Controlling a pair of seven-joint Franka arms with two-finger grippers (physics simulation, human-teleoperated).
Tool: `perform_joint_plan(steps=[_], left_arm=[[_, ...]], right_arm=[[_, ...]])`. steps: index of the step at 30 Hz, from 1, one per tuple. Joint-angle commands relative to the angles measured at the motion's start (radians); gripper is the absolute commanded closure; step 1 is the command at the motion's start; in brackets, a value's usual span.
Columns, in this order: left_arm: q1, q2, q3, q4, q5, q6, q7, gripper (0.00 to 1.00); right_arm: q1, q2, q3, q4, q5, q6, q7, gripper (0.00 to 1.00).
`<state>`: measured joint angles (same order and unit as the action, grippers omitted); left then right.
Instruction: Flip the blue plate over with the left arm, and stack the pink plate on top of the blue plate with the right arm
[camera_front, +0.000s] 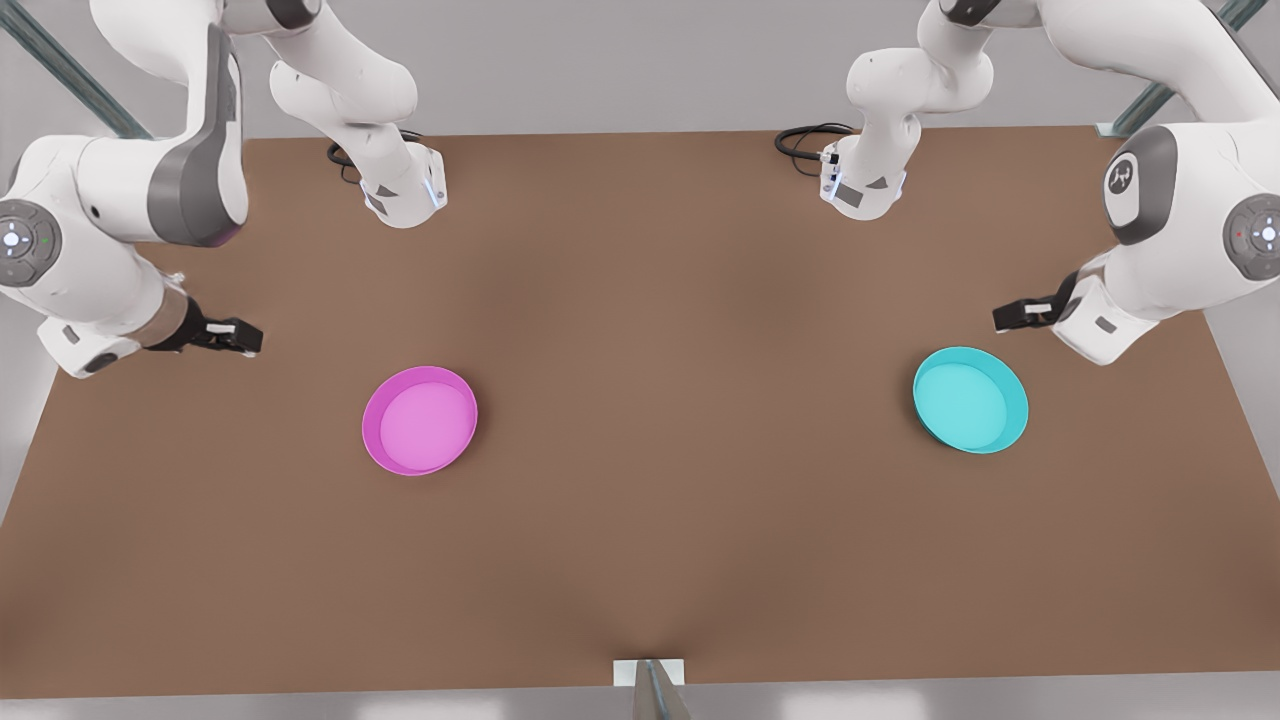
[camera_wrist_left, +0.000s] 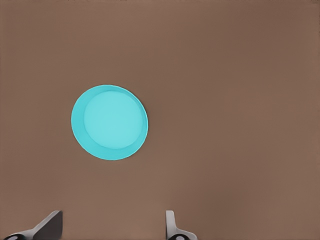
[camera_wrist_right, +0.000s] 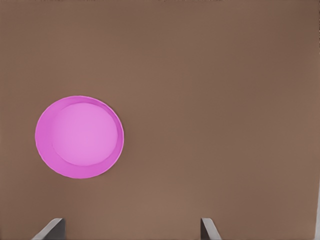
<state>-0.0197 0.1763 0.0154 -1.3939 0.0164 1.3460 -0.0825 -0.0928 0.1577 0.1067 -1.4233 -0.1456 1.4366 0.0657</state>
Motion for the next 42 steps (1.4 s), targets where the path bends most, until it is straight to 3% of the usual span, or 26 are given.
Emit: perform_joint_plan(steps=[1, 2, 3, 4, 7, 12, 20, 21, 29, 31, 42], left_arm=[[0.001, -0.001, 0.0, 0.0, 0.001, 0.039, -0.057, 0.0], [0.023, 0.025, 0.024, -0.01, -0.01, 0.05, -0.077, 0.0], [0.053, 0.054, 0.176, -0.117, -0.139, 0.194, -0.082, 0.0], [0.053, 0.054, 0.236, -0.27, -0.219, 0.418, -0.069, 0.0], [0.207, 0.249, 0.239, -0.297, -0.388, 0.51, 0.421, 0.0], [0.231, 0.313, 0.259, -0.413, -0.38, 0.608, 1.079, 0.0], [0.254, 0.422, 0.275, -0.415, -0.404, 0.674, 1.081, 0.0], [0.254, 0.428, 0.275, -0.413, -0.417, 0.677, 1.081, 0.05], [0.257, 0.457, 0.27, -0.415, -0.457, 0.683, 1.084, 0.03], [0.257, 0.465, 0.267, -0.415, -0.473, 0.683, 1.084, 0.34], [0.257, 0.477, 0.25, -0.413, -0.501, 0.705, 1.081, 0.39]], right_arm=[[-0.012, 0.0, 0.001, 0.0, 0.012, 0.051, 0.031, 0.0], [-0.015, 0.0, 0.001, 0.001, 0.012, 0.05, 0.031, 0.0], [-0.015, 0.0, 0.001, 0.001, 0.012, 0.051, 0.031, 0.0], [-0.016, 0.0, 0.001, 0.001, 0.012, 0.05, 0.031, 0.0], [-0.016, 0.002, 0.001, -0.002, 0.017, 0.05, 0.031, 0.0], [-0.016, 0.003, 0.001, -0.009, 0.017, 0.044, 0.031, 0.0], [-0.016, 0.011, 0.001, -0.009, 0.018, 0.035, 0.031, 0.0], [-0.016, 0.013, 0.001, -0.009, 0.018, 0.035, 0.031, 0.0], [-0.018, 0.019, 0.001, -0.008, 0.024, 0.03, 0.029, 0.0], [-0.018, 0.019, 0.001, -0.008, 0.024, 0.025, 0.029, 0.0], [-0.025, 0.02, 0.001, -0.008, 0.038, 0.019, 0.031, 0.0]])
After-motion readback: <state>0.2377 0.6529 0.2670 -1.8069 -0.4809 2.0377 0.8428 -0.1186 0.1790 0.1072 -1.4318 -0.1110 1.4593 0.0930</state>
